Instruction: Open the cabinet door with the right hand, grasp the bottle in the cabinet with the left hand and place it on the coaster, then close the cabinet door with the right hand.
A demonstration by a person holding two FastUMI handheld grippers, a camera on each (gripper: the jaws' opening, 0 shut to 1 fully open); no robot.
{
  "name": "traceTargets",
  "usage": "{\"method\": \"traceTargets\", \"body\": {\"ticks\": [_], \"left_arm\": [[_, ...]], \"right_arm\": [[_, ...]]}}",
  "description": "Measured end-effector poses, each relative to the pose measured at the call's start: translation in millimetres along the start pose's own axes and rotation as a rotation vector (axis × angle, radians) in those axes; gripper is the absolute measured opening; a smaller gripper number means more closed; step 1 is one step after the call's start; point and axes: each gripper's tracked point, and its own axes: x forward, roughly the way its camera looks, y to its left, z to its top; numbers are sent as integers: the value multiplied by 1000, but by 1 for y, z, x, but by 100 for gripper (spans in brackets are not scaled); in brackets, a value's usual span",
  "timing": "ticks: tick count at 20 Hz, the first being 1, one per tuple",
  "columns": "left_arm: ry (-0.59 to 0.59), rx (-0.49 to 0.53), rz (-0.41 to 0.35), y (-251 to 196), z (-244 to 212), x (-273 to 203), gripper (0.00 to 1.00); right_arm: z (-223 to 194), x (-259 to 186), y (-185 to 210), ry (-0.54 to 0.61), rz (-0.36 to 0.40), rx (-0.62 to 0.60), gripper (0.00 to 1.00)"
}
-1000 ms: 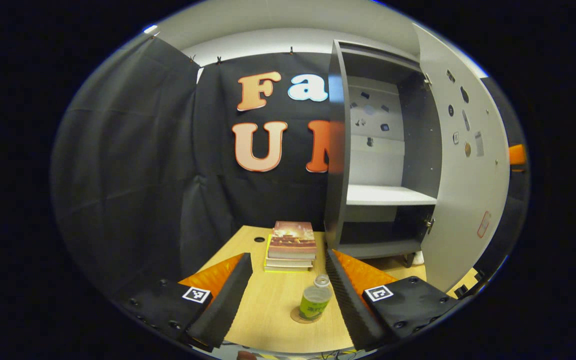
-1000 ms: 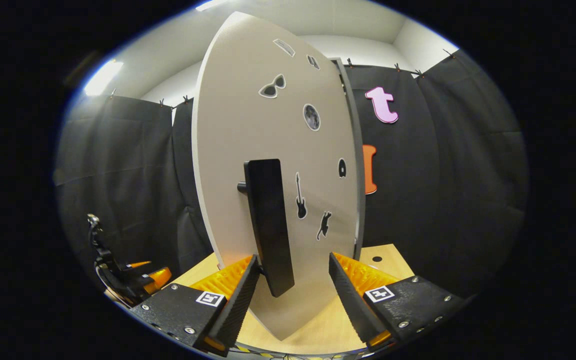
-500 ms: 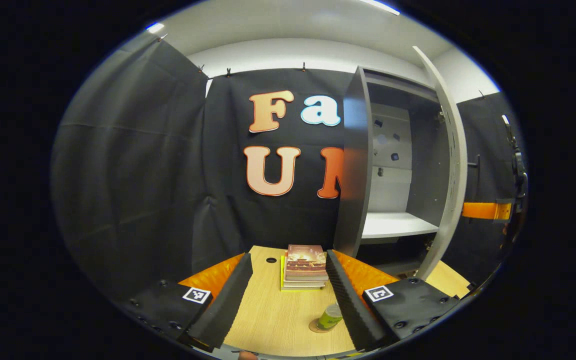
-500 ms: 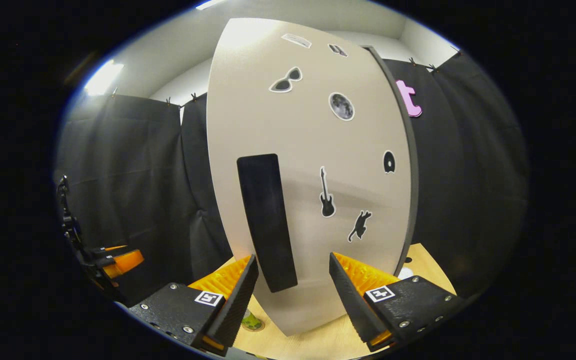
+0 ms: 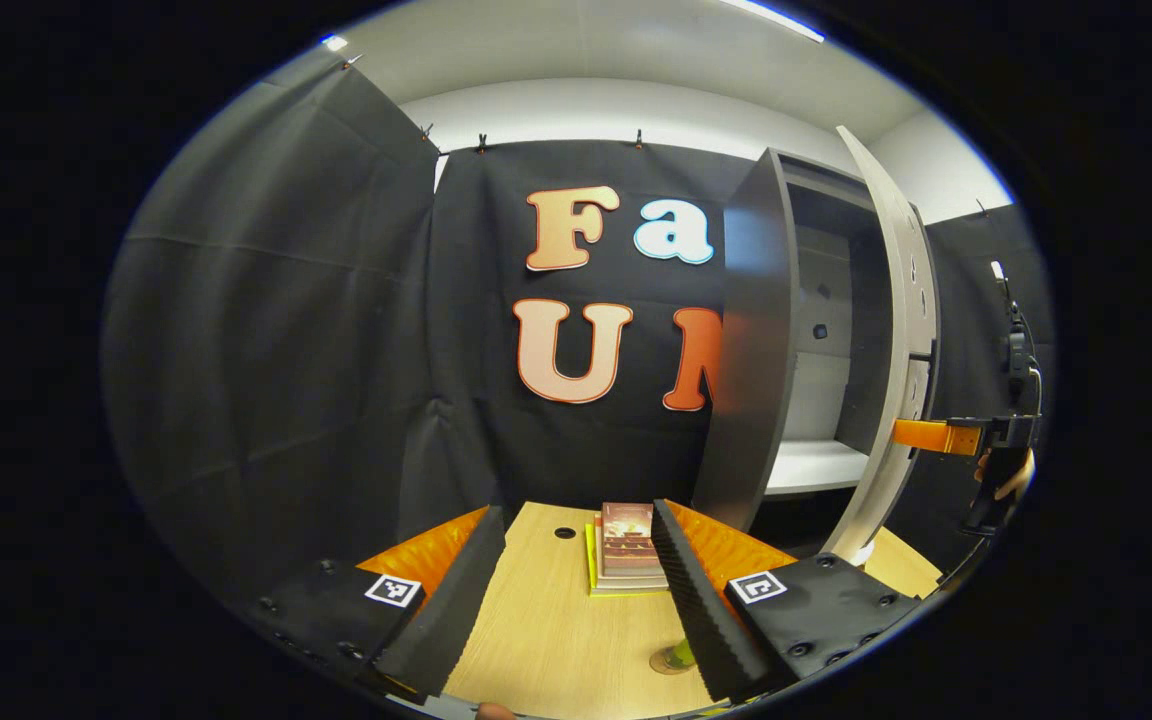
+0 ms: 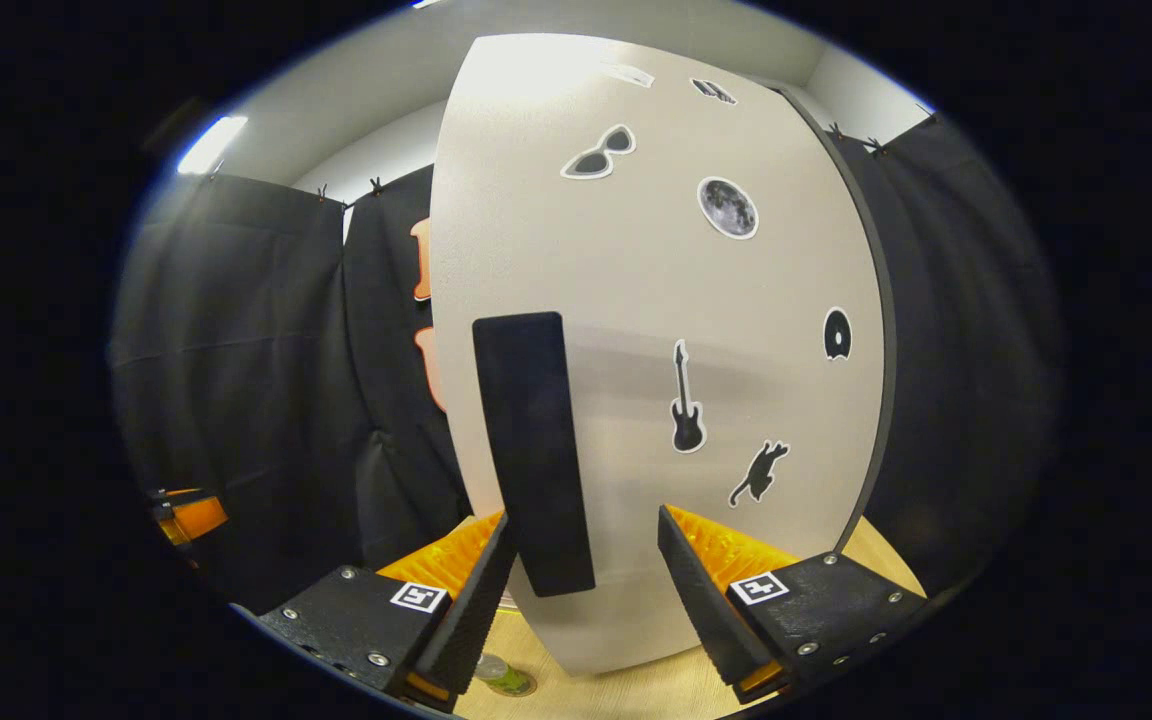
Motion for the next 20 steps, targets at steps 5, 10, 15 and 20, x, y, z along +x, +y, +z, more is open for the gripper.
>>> {"method": "traceTargets", "body": {"ticks": [5,10,15,20], "left_arm": [[-2,10,-5,11,15,17,94],[-30,41,-3,21,40,32,94],[-43,53,5,28,52,44,97],[-36,32,18,36,57,54,95]], "right_arm": [[4,11,0,-10,-20,17,88],[4,23,5,-9,-49,1,88],[7,31,10,-11,-88,-16,88],[6,35,8,-7,-132,-32,88]]}}
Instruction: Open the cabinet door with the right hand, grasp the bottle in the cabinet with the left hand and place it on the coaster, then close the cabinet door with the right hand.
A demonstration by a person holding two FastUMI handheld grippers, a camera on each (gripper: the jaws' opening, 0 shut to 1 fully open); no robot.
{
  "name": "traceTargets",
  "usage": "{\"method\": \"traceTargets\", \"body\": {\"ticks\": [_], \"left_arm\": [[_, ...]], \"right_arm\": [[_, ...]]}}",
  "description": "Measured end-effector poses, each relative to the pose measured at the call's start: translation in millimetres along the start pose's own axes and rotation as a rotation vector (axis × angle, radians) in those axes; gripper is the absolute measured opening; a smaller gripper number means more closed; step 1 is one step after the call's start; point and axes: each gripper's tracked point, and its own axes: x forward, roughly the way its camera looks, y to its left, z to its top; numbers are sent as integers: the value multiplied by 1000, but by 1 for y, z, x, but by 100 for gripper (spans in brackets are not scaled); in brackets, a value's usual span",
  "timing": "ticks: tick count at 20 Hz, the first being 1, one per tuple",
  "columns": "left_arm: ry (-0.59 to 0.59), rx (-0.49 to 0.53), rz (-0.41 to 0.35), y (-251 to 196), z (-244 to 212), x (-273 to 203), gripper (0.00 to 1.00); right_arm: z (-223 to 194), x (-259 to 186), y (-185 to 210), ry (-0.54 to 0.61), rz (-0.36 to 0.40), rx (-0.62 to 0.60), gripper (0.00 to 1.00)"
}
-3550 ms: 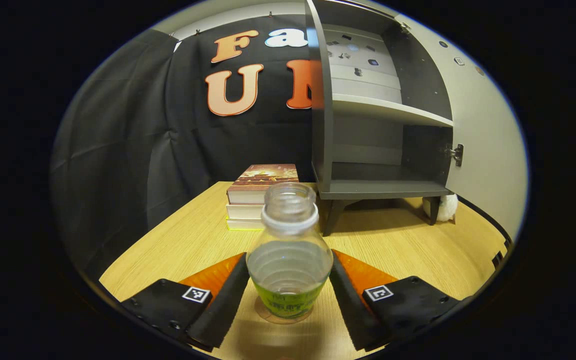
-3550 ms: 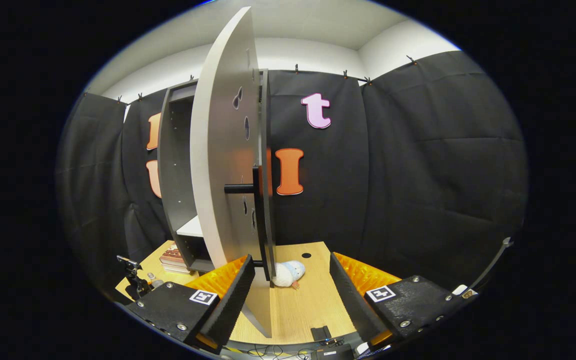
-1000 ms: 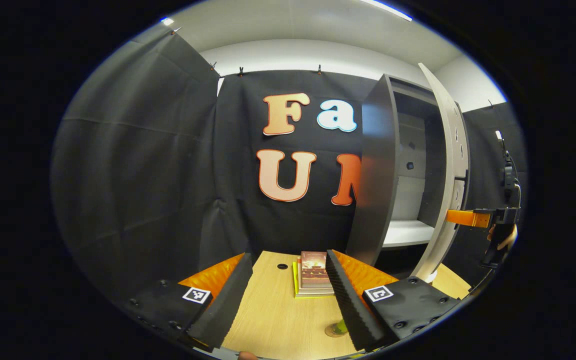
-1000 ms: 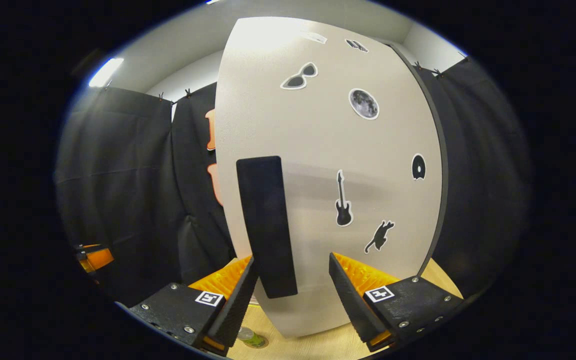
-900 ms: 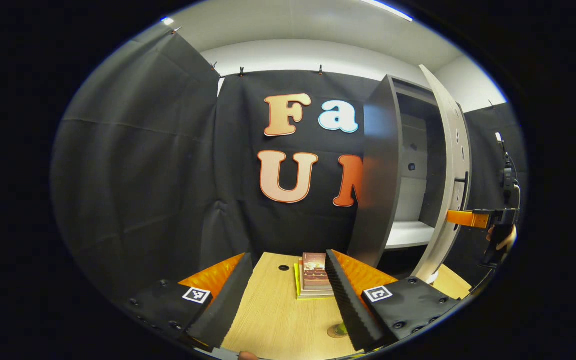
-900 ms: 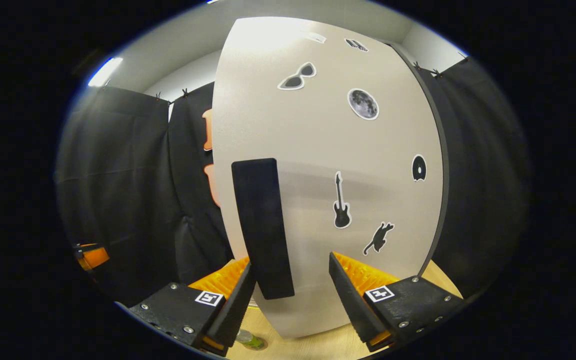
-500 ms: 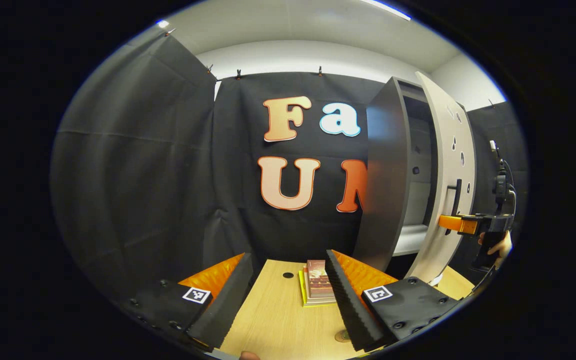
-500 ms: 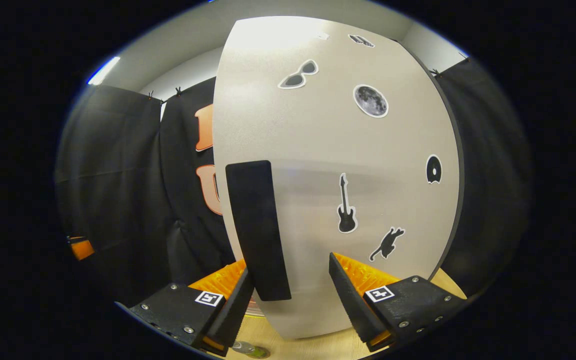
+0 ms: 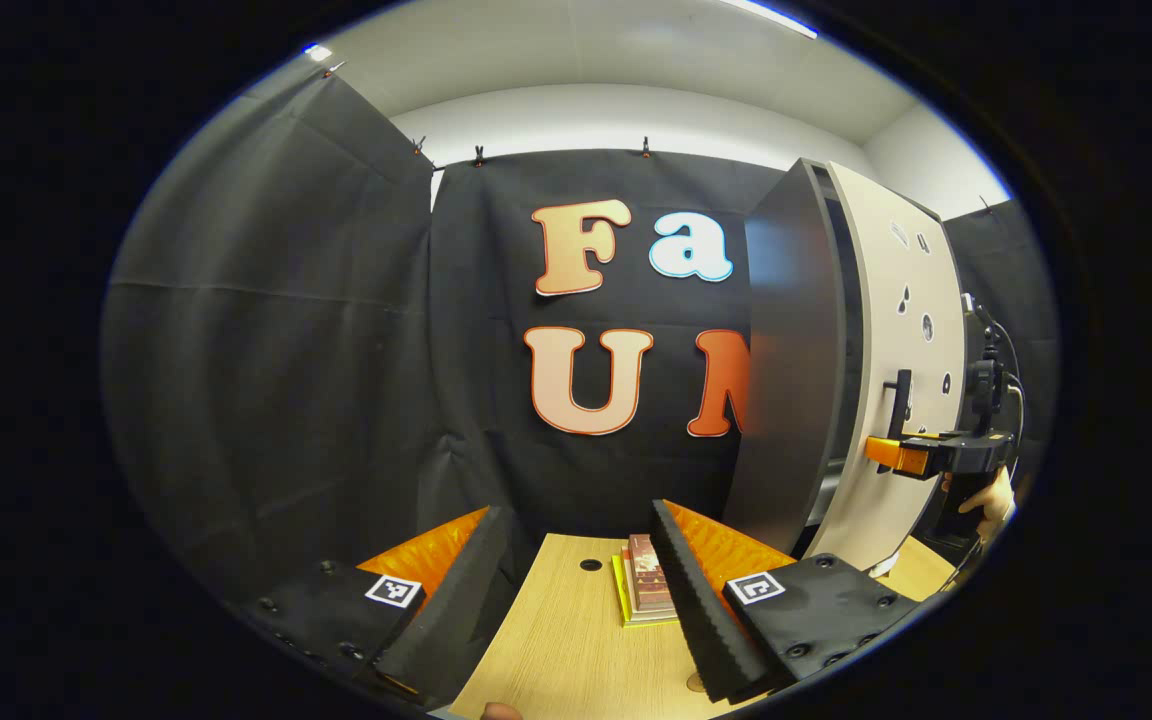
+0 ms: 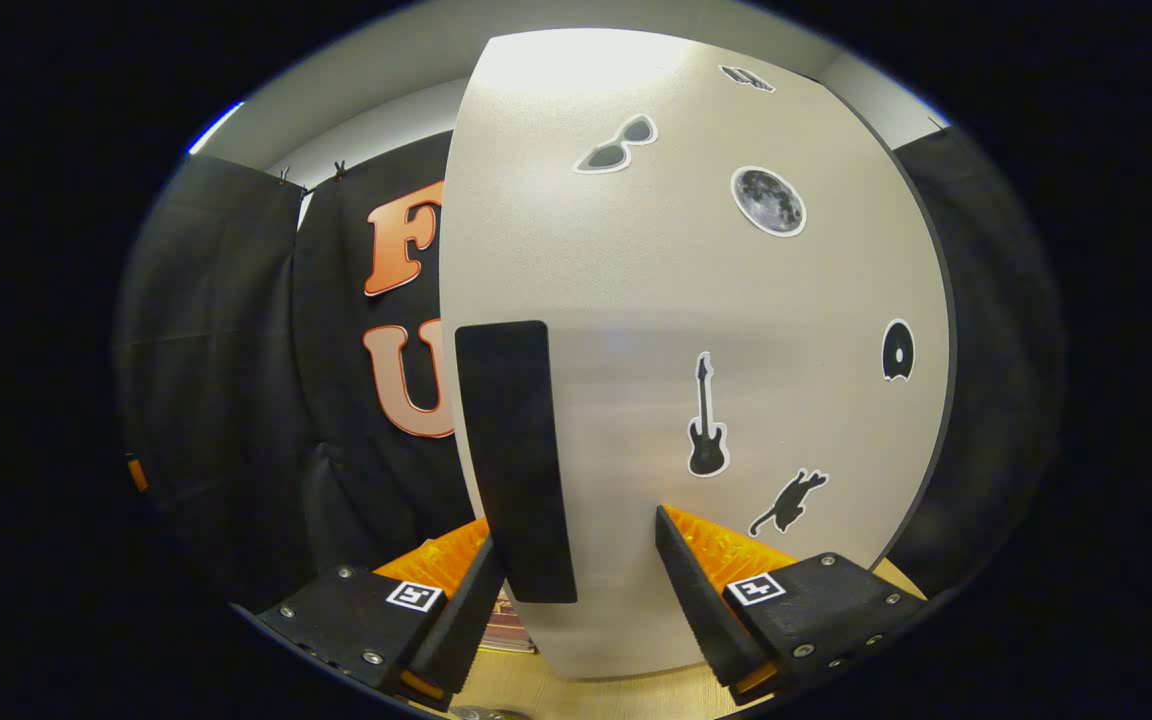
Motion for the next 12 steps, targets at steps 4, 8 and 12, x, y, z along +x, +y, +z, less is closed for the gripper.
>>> {"method": "traceTargets", "body": {"ticks": [4,8,12], "left_arm": [[-4,-5,9,5,11,9,95],[-19,8,2,1,28,12,95],[-15,5,-6,1,42,16,94]], "right_arm": [[-1,3,0,5,-26,-23,89],[-1,5,-1,15,-38,-30,89],[5,-2,3,31,-19,-32,89]]}}
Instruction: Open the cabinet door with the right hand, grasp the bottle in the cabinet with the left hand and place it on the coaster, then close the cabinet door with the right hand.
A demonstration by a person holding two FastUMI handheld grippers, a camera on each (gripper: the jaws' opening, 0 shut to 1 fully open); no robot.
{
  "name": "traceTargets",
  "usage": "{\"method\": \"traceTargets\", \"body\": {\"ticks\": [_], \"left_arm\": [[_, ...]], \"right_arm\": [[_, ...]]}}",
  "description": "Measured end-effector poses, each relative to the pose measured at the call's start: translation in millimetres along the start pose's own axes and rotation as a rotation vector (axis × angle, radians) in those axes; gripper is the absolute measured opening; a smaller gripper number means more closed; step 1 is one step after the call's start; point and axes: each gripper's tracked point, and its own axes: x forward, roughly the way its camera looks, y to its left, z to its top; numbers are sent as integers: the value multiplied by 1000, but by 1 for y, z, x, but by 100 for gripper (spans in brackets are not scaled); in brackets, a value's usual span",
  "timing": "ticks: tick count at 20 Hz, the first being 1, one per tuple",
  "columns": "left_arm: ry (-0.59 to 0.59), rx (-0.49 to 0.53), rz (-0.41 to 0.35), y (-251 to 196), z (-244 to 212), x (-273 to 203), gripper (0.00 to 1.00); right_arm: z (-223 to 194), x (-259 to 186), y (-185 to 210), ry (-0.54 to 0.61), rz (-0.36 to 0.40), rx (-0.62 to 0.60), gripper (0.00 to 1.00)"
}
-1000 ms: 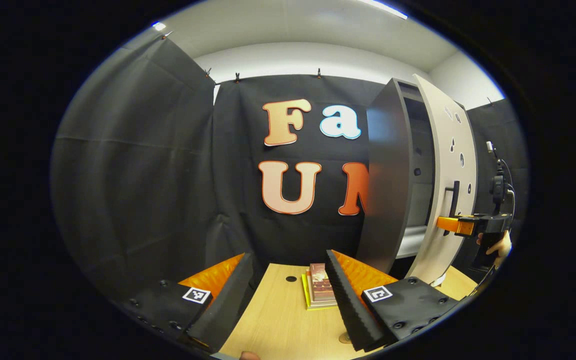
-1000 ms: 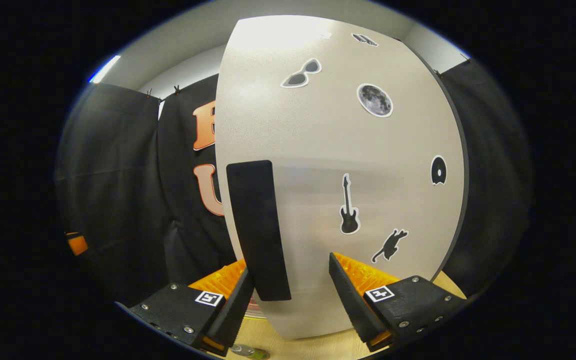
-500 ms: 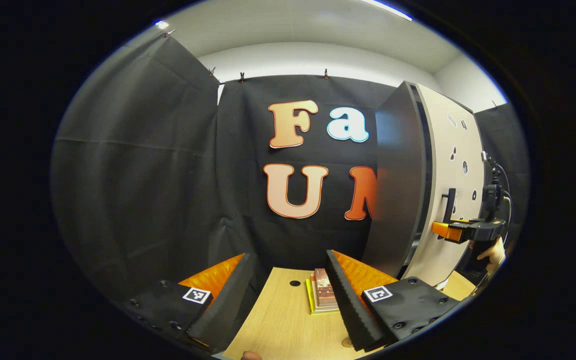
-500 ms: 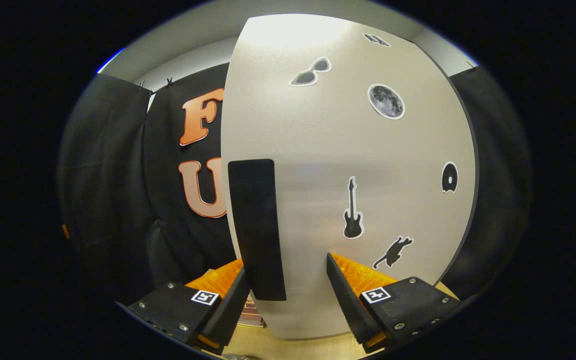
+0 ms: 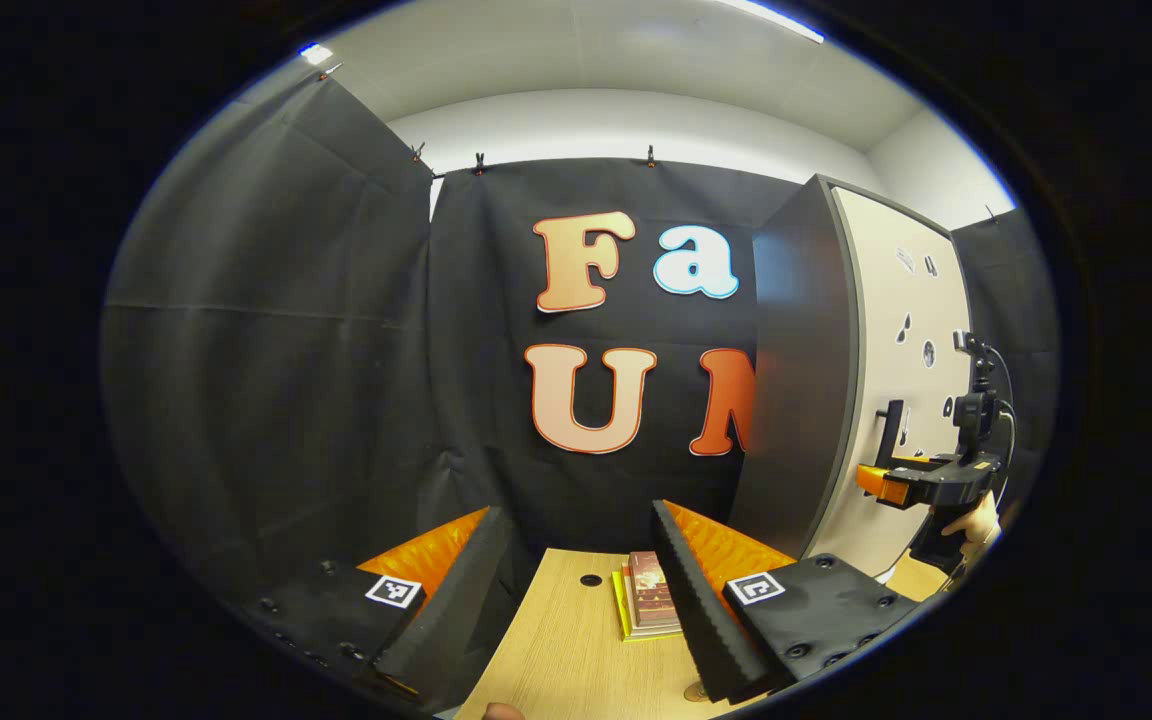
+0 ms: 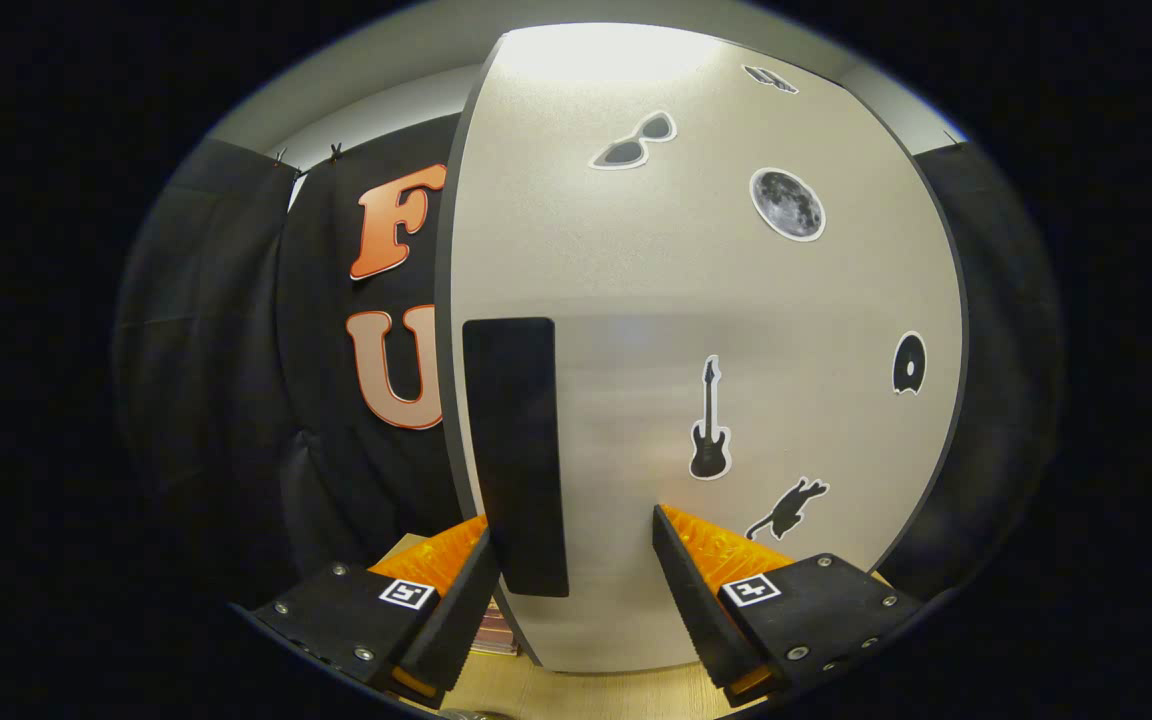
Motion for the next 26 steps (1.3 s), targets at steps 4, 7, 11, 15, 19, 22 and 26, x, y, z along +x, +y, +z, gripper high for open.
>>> {"method": "traceTargets", "body": {"ticks": [4,7,11,15,19,22,26], "left_arm": [[-29,13,-5,3,29,3,95],[-55,21,-31,2,49,2,96],[-118,32,-25,11,91,-1,94],[-202,60,-18,23,135,-15,94],[-264,52,-13,34,170,-30,95],[-272,31,-38,33,179,-37,94],[-260,17,-72,28,182,-41,94]], "right_arm": [[33,-38,0,-24,56,0,90],[72,-81,-24,-78,37,-34,91],[120,-139,-71,-137,-31,-53,91],[161,-196,-112,-210,-121,-77,91],[186,-249,-140,-262,-205,-103,91],[193,-278,-154,-282,-252,-97,92],[189,-303,-161,-288,-290,-90,91]]}}
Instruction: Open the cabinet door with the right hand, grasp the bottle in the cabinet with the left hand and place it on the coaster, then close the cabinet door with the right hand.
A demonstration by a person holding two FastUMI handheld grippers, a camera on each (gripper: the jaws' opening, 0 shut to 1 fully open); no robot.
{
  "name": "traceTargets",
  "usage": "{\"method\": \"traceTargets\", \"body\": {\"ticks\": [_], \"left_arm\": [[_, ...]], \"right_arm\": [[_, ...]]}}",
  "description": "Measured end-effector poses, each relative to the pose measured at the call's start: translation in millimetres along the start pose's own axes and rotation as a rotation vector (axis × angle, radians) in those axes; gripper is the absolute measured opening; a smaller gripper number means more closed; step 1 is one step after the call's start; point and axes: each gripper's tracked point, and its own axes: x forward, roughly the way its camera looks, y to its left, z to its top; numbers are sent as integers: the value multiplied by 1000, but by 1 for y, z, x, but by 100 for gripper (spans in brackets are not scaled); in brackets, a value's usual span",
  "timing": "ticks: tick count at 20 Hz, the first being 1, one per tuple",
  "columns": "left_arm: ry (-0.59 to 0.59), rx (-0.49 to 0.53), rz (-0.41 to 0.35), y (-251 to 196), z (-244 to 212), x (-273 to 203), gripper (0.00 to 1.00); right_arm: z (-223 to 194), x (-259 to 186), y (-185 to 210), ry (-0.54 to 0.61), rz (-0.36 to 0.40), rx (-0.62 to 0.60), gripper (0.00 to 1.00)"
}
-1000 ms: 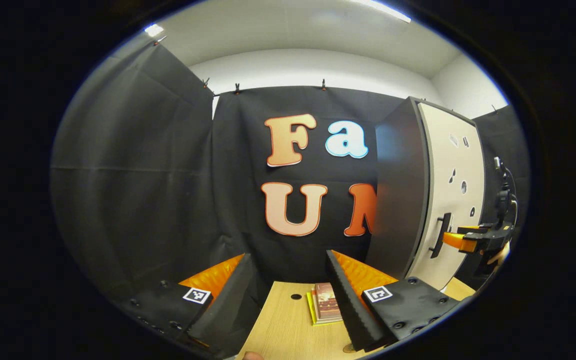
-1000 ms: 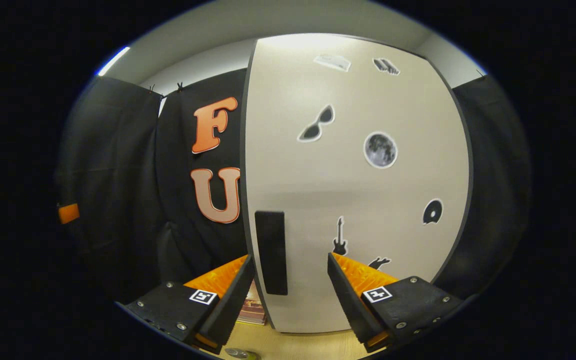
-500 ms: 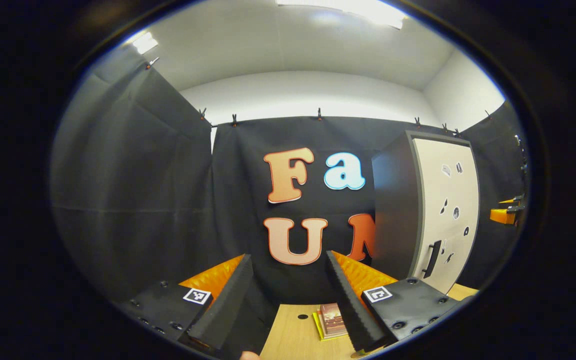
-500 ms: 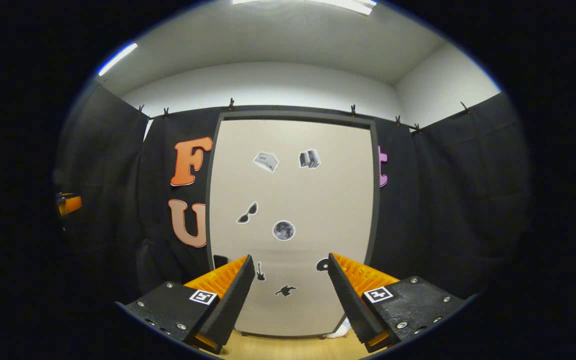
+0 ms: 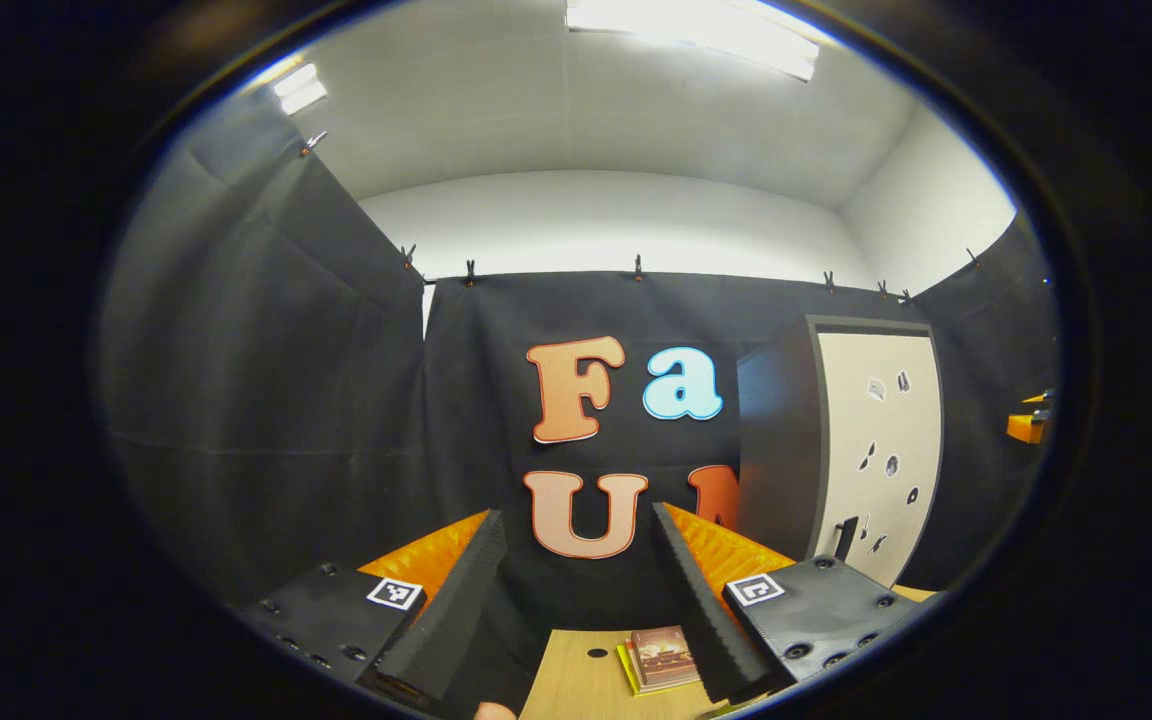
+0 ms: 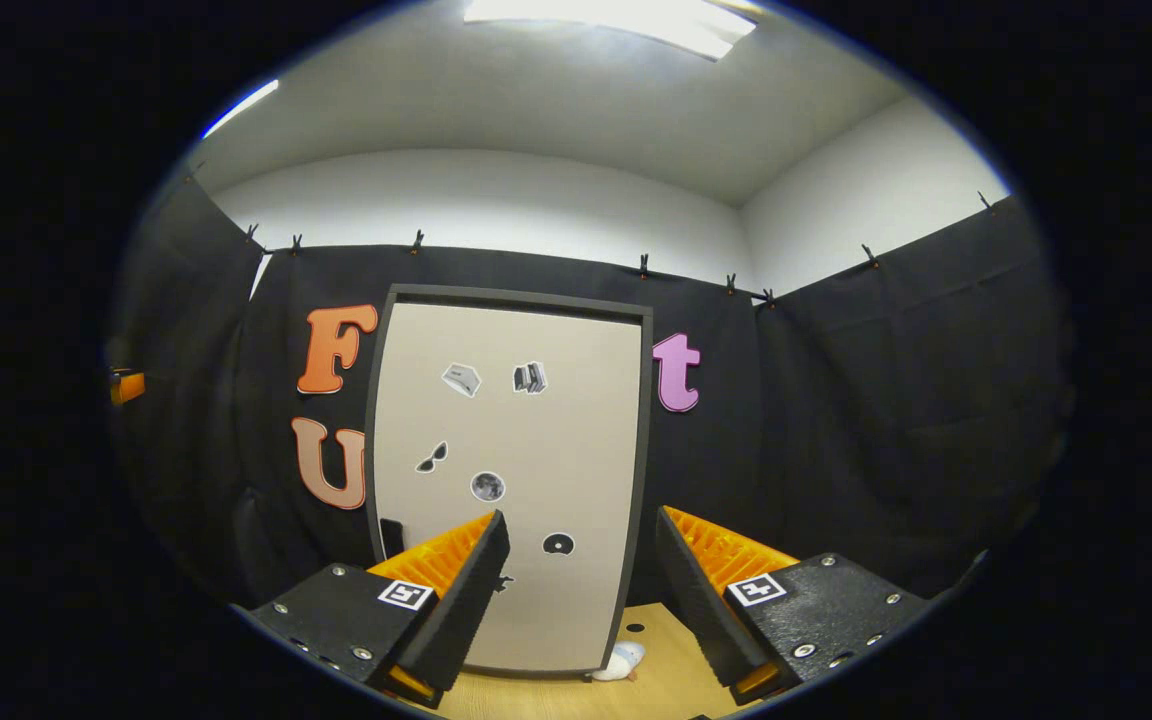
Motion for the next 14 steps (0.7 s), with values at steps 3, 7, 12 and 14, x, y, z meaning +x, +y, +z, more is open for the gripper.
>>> {"method": "traceTargets", "body": {"ticks": [3,7,12,14], "left_arm": [[6,-25,-28,-5,0,-2,94],[6,-38,-36,-3,0,-4,94],[4,-63,-50,-2,1,-3,94],[12,-62,-46,0,1,-1,94]], "right_arm": [[1,-13,-7,3,-17,-1,91],[6,-25,-13,5,-37,-21,91],[8,-34,-15,9,-56,-48,91],[7,-36,-17,16,-61,-47,92]]}}
